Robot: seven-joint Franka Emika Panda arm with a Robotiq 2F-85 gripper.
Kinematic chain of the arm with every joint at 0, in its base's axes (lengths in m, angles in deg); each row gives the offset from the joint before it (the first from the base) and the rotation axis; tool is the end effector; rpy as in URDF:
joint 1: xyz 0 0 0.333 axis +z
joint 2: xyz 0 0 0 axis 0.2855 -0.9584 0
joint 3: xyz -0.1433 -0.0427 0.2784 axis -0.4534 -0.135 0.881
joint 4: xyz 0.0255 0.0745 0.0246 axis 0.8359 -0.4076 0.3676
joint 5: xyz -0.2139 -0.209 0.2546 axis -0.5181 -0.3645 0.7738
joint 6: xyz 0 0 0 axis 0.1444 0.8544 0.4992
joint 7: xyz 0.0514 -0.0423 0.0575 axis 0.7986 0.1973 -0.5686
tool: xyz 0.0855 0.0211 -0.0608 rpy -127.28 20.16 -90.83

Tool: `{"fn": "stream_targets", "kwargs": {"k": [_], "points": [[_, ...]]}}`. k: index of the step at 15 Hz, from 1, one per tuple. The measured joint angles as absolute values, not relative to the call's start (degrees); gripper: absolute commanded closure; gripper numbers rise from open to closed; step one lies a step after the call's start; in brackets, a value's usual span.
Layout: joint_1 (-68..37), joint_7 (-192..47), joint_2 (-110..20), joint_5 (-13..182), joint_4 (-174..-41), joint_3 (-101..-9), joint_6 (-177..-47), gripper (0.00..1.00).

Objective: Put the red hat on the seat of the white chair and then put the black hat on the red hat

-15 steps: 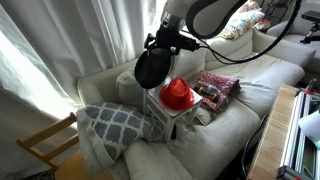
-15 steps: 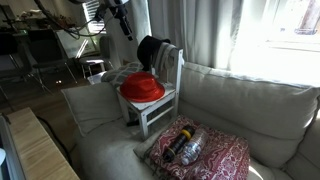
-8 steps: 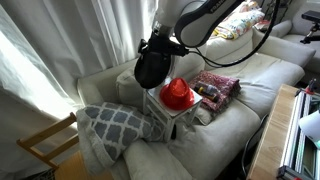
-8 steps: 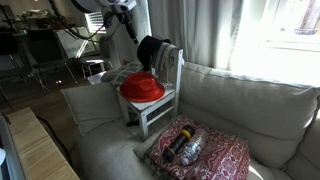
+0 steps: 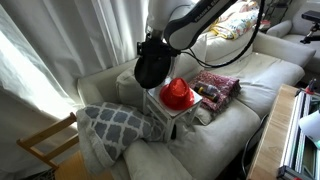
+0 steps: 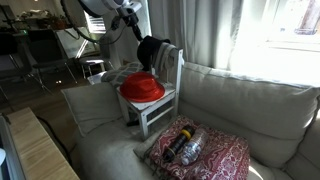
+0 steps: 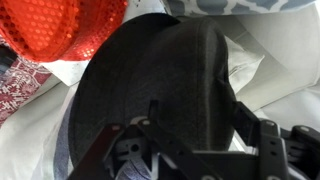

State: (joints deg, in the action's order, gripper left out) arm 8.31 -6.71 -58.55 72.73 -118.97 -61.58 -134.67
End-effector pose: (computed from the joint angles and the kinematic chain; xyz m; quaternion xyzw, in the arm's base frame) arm 0.6577 0.1920 0.2938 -0.9111 0.3446 -0.2215 0.0464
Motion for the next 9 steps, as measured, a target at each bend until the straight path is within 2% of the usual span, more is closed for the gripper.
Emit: {"fn": "stream_targets", "kwargs": {"k": [5, 7, 9], "points": [[8.6, -5.9, -61.0, 72.3, -115.1, -62.1, -130.1, 0.95], [8.7, -5.5, -61.2, 71.9, -114.3, -62.1, -128.7, 1.0], [8.8, -4.7, -61.1, 71.1, -114.0, -62.1, -128.0, 0.99]]}}
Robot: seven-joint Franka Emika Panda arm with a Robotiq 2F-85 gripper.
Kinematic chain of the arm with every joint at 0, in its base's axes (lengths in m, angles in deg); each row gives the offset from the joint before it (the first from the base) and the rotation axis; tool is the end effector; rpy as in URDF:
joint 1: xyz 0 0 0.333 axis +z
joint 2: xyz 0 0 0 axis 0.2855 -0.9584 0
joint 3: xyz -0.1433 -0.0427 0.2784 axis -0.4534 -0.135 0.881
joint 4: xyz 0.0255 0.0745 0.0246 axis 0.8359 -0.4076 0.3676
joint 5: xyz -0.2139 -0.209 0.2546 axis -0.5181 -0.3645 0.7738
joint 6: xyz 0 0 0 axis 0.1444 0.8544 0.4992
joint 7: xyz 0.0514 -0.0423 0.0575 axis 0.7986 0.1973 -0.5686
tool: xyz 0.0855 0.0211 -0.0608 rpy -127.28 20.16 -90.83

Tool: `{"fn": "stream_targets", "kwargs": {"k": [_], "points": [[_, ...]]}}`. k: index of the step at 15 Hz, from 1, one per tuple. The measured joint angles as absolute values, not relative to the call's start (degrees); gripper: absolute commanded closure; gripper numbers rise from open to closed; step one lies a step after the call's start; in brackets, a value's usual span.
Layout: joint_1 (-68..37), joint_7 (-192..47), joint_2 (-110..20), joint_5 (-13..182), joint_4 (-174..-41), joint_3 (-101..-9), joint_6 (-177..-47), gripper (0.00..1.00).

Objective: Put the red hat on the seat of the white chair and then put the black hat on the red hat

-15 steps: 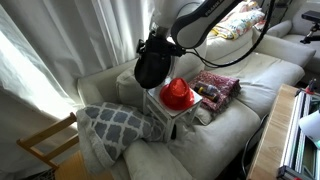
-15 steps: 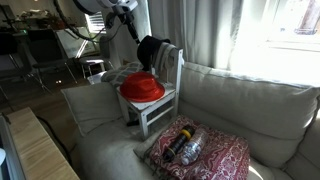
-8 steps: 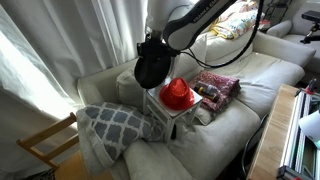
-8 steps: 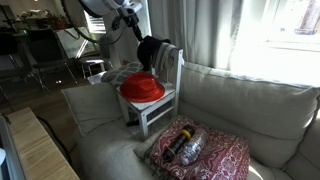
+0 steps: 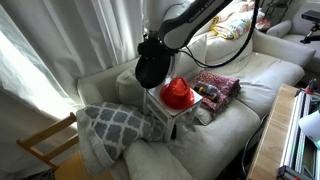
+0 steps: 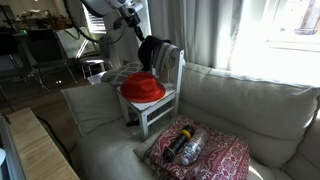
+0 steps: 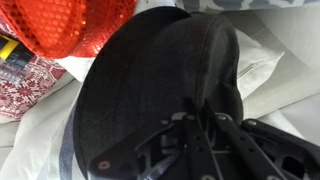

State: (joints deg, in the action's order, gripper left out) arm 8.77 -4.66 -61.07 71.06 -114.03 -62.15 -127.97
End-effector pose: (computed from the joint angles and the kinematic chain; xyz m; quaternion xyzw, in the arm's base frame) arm 0.6713 0.1941 0.2902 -0.9101 0.3568 -0.2105 0.0081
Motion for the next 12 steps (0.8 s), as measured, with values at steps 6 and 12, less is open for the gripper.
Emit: {"fn": "stream_targets", "kwargs": {"k": [6, 12], "points": [[8.6, -3.7, -58.5, 70.2, -115.5, -61.7, -125.9, 0.98], [3.4, -9.3, -49.6, 74.4, -123.0, -56.0, -125.9, 0.98]]}}
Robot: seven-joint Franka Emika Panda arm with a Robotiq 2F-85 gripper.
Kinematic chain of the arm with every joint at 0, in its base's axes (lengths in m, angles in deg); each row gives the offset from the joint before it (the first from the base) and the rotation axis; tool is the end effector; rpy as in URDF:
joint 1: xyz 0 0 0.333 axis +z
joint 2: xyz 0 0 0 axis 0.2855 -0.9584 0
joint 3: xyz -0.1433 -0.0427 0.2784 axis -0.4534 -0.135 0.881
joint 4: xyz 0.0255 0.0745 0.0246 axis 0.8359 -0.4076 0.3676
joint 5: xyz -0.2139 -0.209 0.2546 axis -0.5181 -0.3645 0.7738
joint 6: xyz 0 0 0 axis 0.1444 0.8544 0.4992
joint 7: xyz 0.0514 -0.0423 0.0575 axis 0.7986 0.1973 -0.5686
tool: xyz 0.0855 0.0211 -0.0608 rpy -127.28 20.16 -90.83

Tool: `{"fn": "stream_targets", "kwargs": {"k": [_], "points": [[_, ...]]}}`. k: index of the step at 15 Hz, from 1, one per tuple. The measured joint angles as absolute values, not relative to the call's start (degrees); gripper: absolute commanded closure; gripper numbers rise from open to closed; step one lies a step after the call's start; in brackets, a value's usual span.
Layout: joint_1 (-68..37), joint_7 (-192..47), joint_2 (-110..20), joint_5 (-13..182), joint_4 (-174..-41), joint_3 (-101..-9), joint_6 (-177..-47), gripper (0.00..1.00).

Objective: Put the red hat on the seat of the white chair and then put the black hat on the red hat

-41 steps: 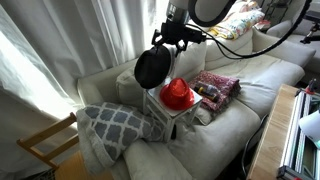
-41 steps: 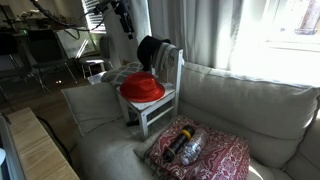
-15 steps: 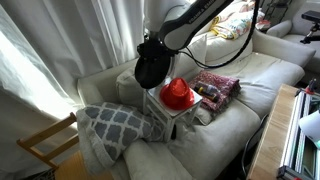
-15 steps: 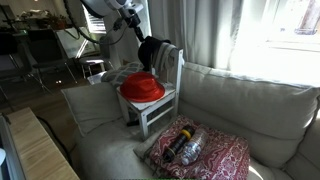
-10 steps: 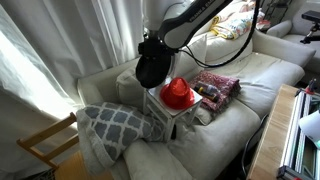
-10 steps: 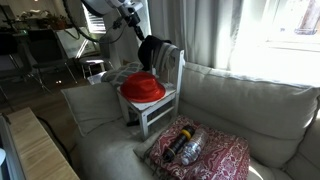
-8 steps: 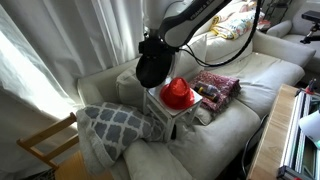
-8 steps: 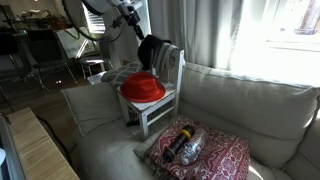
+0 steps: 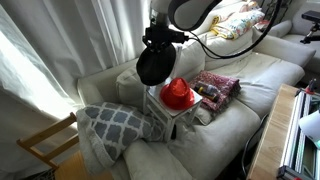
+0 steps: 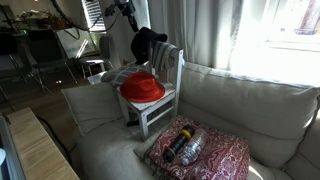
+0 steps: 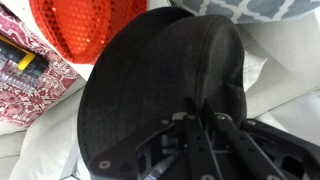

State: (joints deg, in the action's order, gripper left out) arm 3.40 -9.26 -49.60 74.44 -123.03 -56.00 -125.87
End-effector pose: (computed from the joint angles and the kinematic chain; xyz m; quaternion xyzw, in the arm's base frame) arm 0.6339 0.1785 0.3447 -0.9158 0.3567 -0.1803 0.0397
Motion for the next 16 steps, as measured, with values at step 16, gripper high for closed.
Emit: {"fn": "stream_targets", "kwargs": {"k": [16], "points": [[-21.2, -68.8, -29.8, 127.7, -137.6, -42.4, -107.1, 0.98]]}}
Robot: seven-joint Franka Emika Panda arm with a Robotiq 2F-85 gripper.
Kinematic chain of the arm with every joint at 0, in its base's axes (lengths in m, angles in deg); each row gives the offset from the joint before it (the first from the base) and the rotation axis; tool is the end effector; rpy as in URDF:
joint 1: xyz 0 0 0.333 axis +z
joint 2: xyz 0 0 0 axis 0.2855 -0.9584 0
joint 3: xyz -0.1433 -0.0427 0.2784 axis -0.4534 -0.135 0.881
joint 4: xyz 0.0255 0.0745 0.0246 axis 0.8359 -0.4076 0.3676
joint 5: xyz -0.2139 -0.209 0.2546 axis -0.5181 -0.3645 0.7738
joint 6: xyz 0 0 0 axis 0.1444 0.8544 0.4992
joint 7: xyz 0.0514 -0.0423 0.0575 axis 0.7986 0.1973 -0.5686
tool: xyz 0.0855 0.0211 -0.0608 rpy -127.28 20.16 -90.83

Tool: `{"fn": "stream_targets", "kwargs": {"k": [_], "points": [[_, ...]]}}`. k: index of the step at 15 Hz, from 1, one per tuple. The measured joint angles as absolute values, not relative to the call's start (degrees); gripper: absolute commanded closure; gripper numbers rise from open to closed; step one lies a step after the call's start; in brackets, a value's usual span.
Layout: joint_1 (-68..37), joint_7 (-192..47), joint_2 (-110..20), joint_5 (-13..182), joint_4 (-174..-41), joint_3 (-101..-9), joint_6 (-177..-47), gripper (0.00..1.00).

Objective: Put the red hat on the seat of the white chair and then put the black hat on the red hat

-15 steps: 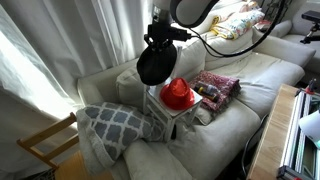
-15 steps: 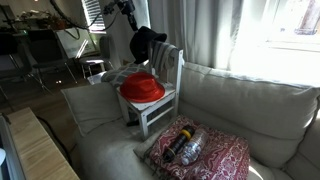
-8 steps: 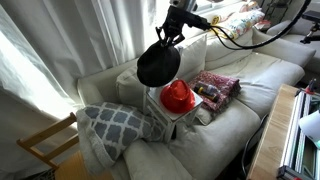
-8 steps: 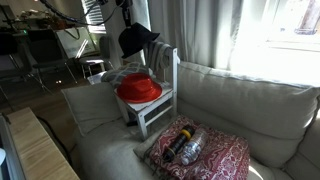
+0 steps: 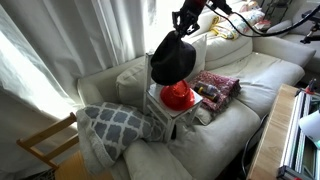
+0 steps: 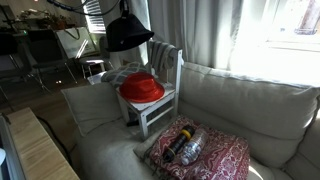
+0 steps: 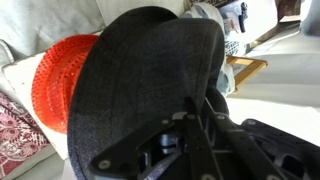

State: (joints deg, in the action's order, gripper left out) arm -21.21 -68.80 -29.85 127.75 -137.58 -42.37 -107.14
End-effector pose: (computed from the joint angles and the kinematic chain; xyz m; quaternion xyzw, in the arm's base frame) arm 0.5537 0.0560 0.4061 -0.9283 0.2436 -0.0116 0.2808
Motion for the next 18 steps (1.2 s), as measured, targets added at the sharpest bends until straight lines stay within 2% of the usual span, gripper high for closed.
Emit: {"fn": "stream_targets", "kwargs": {"k": [8, 18], "points": [[-21.0, -79.0, -30.5, 127.8, -139.8, -49.3, -95.0, 0.98], [-22.1, -95.4, -44.4, 136.4, -136.6, -50.8, -94.9, 0.98]]}}
